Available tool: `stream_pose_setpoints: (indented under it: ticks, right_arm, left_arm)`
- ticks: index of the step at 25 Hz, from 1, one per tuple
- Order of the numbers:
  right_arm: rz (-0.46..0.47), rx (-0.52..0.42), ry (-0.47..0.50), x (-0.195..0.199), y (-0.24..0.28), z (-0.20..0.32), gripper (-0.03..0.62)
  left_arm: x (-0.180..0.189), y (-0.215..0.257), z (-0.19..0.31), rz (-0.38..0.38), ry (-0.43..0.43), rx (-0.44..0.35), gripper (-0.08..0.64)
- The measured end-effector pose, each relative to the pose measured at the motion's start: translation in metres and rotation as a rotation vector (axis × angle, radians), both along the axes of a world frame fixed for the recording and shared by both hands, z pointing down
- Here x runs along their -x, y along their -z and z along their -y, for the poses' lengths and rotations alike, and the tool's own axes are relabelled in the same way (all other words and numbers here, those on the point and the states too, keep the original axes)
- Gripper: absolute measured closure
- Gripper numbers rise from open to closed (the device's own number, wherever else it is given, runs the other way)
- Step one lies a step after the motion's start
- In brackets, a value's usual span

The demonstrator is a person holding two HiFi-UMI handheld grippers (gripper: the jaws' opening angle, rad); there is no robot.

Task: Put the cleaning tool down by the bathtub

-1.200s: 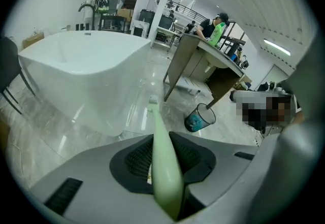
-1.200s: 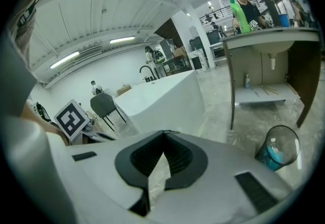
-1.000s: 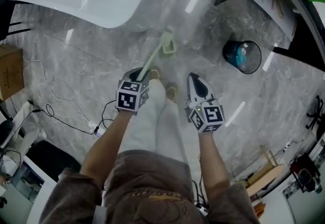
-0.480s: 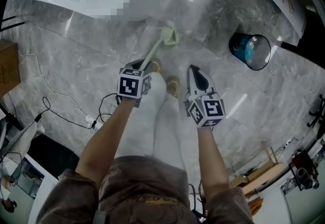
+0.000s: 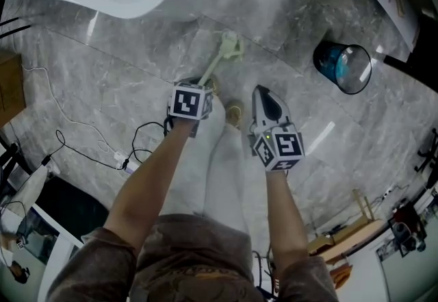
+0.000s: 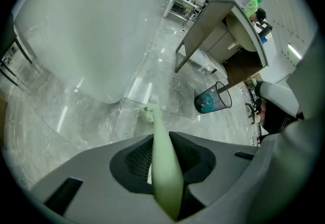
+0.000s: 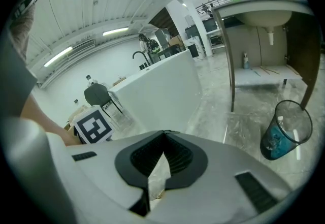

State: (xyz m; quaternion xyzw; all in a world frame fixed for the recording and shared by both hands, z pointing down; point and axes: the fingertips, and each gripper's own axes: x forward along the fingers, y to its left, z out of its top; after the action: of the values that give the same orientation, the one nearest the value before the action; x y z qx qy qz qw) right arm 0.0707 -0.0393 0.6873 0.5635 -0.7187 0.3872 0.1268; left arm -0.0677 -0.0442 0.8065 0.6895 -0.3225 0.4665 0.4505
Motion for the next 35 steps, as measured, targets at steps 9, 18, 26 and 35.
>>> stream_pose_setpoints:
  ticks: [9,18,26,35]
  right_arm:
    - [0.005,0.01,0.008,-0.002,-0.004,0.003,0.592]
    - [0.008,0.029,0.016,-0.011,-0.012,0.005,0.592]
    - [0.017,0.044,0.028,-0.016,-0.014,0.006,0.592]
    - [0.016,0.06,0.037,-0.025,-0.022,0.009,0.592]
  left_arm:
    - [-0.013,-0.024,-0.006,0.031,0.007,0.079,0.46]
    - [-0.027,-0.042,-0.008,0.077,0.028,0.159,0.46]
    - [-0.043,-0.059,0.009,0.059,0.052,0.149,0.46]
    - [-0.043,-0.07,0.017,0.109,0.066,0.186,0.46]
